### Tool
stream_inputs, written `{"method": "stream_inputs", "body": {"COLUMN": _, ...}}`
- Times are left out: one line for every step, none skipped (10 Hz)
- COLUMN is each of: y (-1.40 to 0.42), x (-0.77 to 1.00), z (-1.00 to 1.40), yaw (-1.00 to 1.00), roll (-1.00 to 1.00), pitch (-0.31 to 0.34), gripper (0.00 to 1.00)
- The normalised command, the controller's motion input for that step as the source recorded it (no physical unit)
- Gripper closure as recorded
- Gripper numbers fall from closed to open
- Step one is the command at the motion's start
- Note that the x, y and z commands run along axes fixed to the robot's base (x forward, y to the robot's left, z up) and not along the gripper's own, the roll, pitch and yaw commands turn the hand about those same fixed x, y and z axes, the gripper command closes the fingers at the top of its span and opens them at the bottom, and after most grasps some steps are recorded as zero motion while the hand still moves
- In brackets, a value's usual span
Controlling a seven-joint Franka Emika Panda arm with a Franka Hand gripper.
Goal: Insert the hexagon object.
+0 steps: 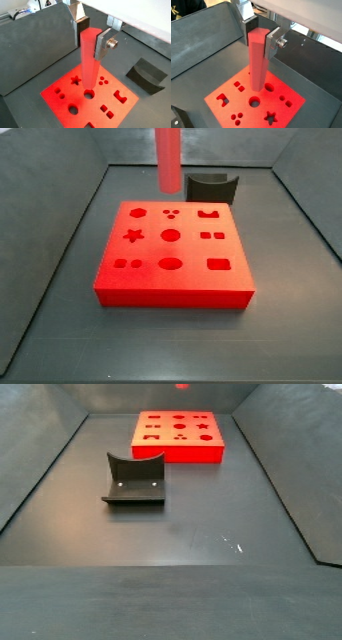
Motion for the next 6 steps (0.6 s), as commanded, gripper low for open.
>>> {"method": "stream_inputs", "body": {"y": 0.43, "x": 0.0, "z": -0.22, "yaw": 0.0, "roll": 0.0, "pitch": 0.0, "gripper": 1.0}}
{"method": "stream_inputs", "body": {"y": 0.81, "x": -0.08, "z": -0.41, "yaw": 0.0, "roll": -0.02, "pitch": -0.057, "gripper": 1.0}}
{"method": "stream_inputs", "body": {"y": 0.93, "x": -0.12, "z": -0.47, "yaw": -0.01, "roll": -0.02, "pitch": -0.067, "gripper": 1.0}}
{"method": "stream_inputs", "body": {"y": 0.94, "x": -0.15, "z": -0.46, "yaw": 0.0, "roll": -0.01, "pitch": -0.074, "gripper": 1.0}}
{"method": "stream_inputs", "body": {"y": 0.88, "x": -0.21, "z": -0.5, "yaw": 0.0, "roll": 0.0, "pitch": -0.083, "gripper": 1.0}}
{"method": "stream_inputs", "body": {"y": 0.76, "x": -0.34, "z": -0.55, "yaw": -0.01, "roll": 0.0, "pitch": -0.11, "gripper": 1.0}}
